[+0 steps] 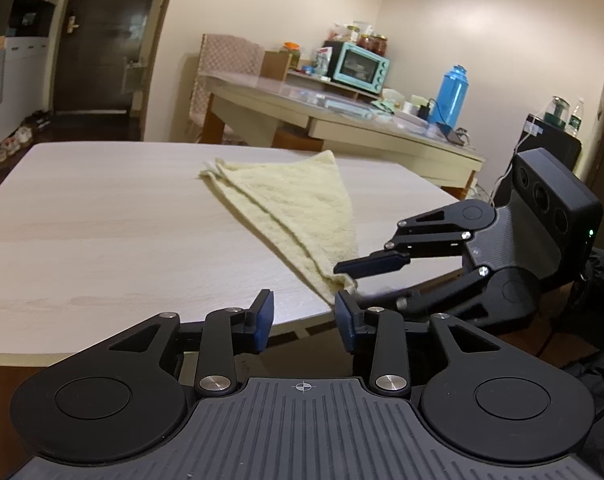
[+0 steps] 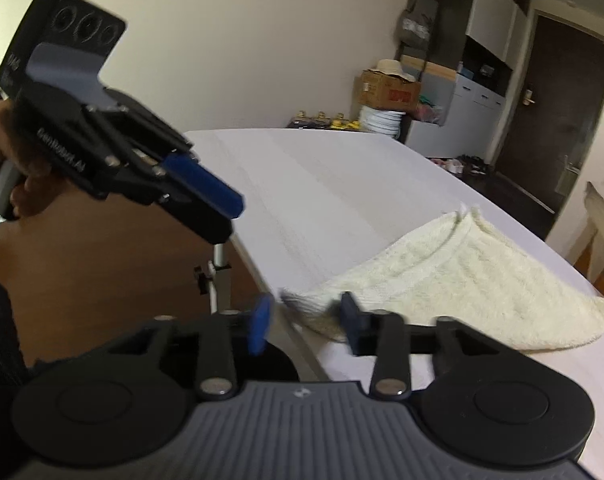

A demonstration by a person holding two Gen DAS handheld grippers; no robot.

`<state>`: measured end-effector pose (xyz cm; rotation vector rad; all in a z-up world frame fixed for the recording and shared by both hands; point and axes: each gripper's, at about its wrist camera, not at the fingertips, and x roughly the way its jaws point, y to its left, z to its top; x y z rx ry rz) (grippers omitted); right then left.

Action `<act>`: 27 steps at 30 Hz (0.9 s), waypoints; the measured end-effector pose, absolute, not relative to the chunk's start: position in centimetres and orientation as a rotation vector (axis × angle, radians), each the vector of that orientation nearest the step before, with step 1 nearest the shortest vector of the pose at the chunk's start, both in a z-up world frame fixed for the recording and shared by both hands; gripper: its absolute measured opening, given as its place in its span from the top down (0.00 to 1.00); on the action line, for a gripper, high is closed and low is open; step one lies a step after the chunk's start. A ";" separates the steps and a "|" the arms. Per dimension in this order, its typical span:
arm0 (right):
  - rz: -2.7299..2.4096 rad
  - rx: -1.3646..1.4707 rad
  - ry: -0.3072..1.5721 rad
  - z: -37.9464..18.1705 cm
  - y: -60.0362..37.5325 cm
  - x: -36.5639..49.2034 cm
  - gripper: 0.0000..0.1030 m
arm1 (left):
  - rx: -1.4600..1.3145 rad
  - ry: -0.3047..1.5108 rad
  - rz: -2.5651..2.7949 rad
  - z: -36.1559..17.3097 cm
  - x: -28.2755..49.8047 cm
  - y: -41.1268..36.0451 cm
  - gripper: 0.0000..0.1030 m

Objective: Fold towel

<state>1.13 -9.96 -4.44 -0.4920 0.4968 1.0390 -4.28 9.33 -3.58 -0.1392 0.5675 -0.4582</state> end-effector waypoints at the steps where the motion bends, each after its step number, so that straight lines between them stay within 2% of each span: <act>1: 1.040 -0.484 0.501 -4.3 -10.1 1.3 0.87 | -0.139 0.566 -0.456 -3.6 -4.3 9.4 0.59; 5: 1.065 -0.459 0.520 -3.5 -10.9 1.7 0.90 | -0.126 0.562 -0.455 -3.4 -4.2 9.6 0.54; 12: 1.194 -0.467 0.551 -1.5 -15.0 -1.2 0.90 | -0.042 0.544 -0.448 -2.2 -0.9 9.8 0.43; 18: 1.262 -0.458 0.579 0.1 -17.4 -2.6 0.90 | 0.098 0.544 -0.456 -1.8 6.0 9.3 0.42; 27: 1.301 -0.421 0.595 0.9 -17.9 -2.3 0.90 | 0.292 0.608 -0.554 -3.0 11.0 8.1 0.40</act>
